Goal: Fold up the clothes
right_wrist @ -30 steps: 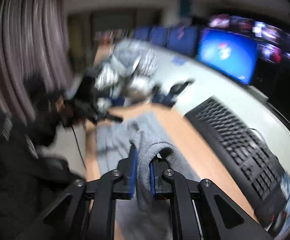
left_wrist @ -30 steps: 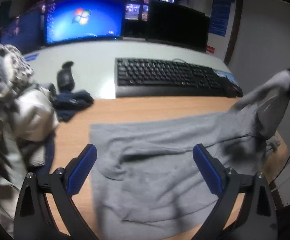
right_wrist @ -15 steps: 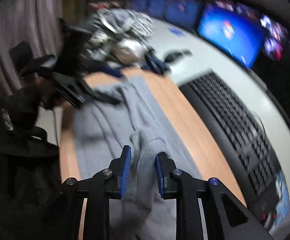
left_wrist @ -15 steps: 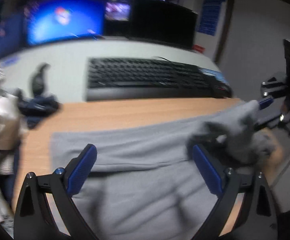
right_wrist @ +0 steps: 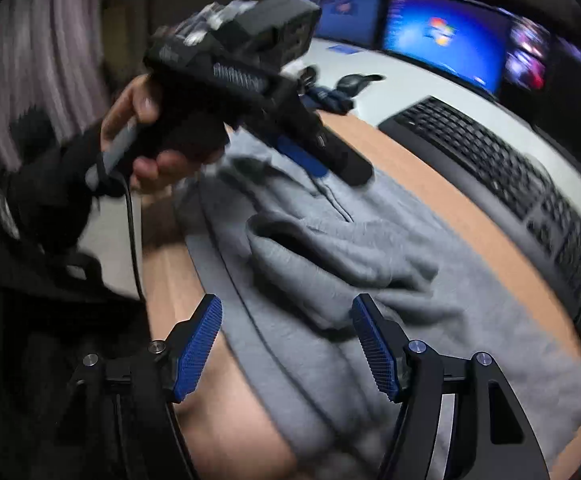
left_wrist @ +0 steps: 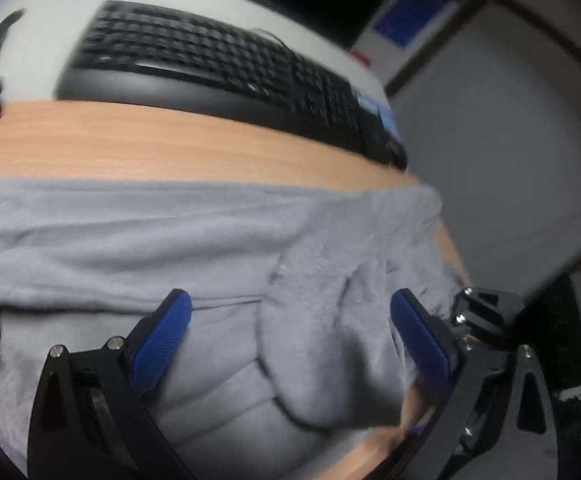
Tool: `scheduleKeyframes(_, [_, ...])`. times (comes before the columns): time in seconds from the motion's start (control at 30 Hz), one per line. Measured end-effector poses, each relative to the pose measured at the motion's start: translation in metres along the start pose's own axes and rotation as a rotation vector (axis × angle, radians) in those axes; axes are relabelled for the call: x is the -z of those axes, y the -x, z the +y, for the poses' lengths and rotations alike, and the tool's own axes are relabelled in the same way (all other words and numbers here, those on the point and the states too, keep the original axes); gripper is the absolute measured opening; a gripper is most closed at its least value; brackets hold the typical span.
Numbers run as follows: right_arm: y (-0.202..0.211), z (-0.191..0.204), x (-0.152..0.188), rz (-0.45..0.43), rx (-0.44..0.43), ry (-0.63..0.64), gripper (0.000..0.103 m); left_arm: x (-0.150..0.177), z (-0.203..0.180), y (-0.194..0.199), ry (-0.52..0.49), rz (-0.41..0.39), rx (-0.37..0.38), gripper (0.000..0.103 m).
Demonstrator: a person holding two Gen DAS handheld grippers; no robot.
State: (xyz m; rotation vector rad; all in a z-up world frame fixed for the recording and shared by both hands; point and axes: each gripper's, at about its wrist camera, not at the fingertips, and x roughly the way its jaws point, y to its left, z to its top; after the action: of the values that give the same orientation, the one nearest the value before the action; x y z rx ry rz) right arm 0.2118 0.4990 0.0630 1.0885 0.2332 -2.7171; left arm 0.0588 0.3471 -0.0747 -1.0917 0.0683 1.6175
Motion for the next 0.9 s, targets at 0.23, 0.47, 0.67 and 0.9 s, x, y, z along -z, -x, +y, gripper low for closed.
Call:
scheduleKeyframes(0.23, [0.052,-0.060,0.043,-0.123,0.161,-0.320,0.069,-0.005,-0.062,-0.042,-0.225,0.095,-0.127,0.098])
scheduleKeyframes(0.47, [0.089,-0.167,0.090,0.073,0.591,-0.398,0.069,0.018,-0.075,-0.060,-0.352,0.028,-0.256,0.031])
scheduleKeyframes(0.67, [0.062,-0.185,0.096,0.152,0.605,-0.255,0.069,0.016,-0.042,-0.051,-0.169,-0.030,-0.125,0.029])
scheduleKeyframes(0.9, [0.036,-0.181,0.090,0.183,0.586,-0.090,0.069,0.013,-0.004,-0.041,0.045,-0.096,0.026,0.020])
